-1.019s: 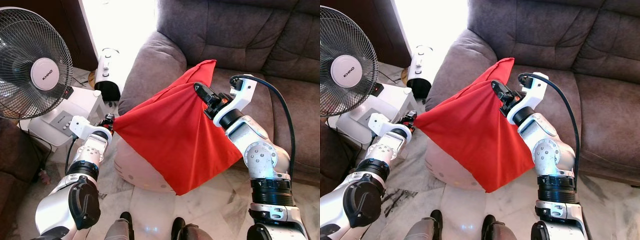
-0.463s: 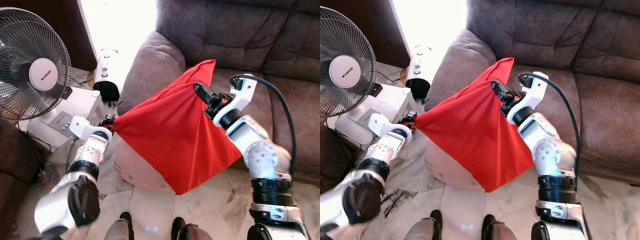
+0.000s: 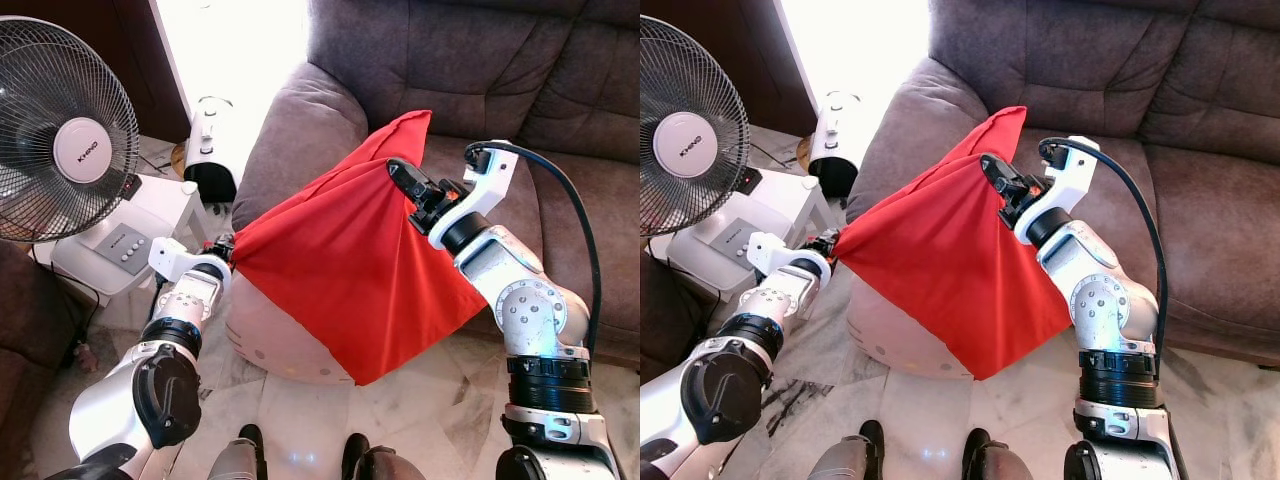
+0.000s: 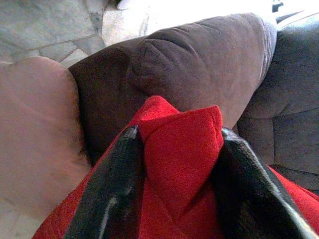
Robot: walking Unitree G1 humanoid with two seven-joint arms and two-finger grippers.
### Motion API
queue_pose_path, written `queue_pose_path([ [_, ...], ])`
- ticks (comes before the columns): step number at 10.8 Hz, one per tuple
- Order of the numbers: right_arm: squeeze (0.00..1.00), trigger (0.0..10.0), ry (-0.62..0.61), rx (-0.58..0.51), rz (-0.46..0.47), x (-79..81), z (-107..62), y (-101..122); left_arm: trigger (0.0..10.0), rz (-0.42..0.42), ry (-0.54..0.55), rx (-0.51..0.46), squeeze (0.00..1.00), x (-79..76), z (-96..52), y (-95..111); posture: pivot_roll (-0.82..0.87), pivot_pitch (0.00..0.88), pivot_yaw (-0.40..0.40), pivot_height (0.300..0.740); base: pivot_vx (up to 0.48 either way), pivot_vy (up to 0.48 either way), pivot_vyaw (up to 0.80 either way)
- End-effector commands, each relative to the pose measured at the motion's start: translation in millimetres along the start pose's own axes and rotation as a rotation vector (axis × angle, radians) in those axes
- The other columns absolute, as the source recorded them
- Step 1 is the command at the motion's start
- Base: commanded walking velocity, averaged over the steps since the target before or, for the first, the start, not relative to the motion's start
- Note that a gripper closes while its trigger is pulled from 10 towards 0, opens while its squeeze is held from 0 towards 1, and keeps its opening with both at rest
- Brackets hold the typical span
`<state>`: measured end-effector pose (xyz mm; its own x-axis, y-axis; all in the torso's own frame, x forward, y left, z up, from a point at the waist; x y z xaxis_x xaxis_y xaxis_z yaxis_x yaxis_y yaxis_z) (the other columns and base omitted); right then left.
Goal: Move the pillow to the sofa from floor
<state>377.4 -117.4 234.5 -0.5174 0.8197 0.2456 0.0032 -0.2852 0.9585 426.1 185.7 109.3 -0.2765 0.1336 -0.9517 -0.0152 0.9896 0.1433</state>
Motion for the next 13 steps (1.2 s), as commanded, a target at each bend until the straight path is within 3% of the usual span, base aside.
queue_pose_path([
  [1,0.00,10.0,0.078,-0.177,-0.061,20.0,-1.8,50,0.0,-0.006,0.026,0.002,0.00,6.4,-0.5,-1,-0.01,0.230,-0.061,0.740,0.000,0.000,0.00],
  [8,0.00,10.0,0.072,-0.166,-0.048,18.4,-0.5,45,0.0,0.013,0.021,-0.017,0.00,9.7,-1.7,6,0.00,0.238,-0.061,0.740,0.000,0.000,0.00],
  [10,0.00,10.0,0.047,-0.140,-0.039,13.0,0.4,34,0.0,0.155,-0.026,-0.028,0.00,3.3,-2.4,7,0.01,0.230,-0.059,0.740,0.000,0.000,0.00],
  [11,0.00,10.0,-0.001,-0.109,-0.060,4.2,-0.8,23,4.5,0.347,-0.116,-0.046,0.00,-13.0,-4.5,6,0.02,0.226,-0.058,0.740,0.000,0.000,0.00],
  [12,0.00,10.0,-0.050,-0.066,-0.093,-4.8,-2.1,10,10.0,0.465,-0.193,-0.078,0.00,-27.3,-9.9,3,0.04,0.216,-0.053,0.740,0.000,0.000,0.00],
  [13,0.00,10.0,-0.088,-0.027,-0.130,-10.4,-3.4,0,10.0,0.512,-0.237,-0.104,0.00,-35.3,-15.7,3,0.04,0.210,-0.048,0.740,0.000,0.000,0.00],
])
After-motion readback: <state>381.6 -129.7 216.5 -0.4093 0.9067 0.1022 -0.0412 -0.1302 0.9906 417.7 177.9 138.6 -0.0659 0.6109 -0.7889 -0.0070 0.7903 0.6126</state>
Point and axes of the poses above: a point about 5 cm out from each wrist's last joint towards the gripper, its own z axis pointing out of the wrist towards the gripper, its own y axis along the axis of the wrist's last joint, x = y × z, the point moved 4 cm from there along z, pointing out of the wrist towards the gripper, and after that the axes turned 15 degrees about -z, right-handed, at the moved point
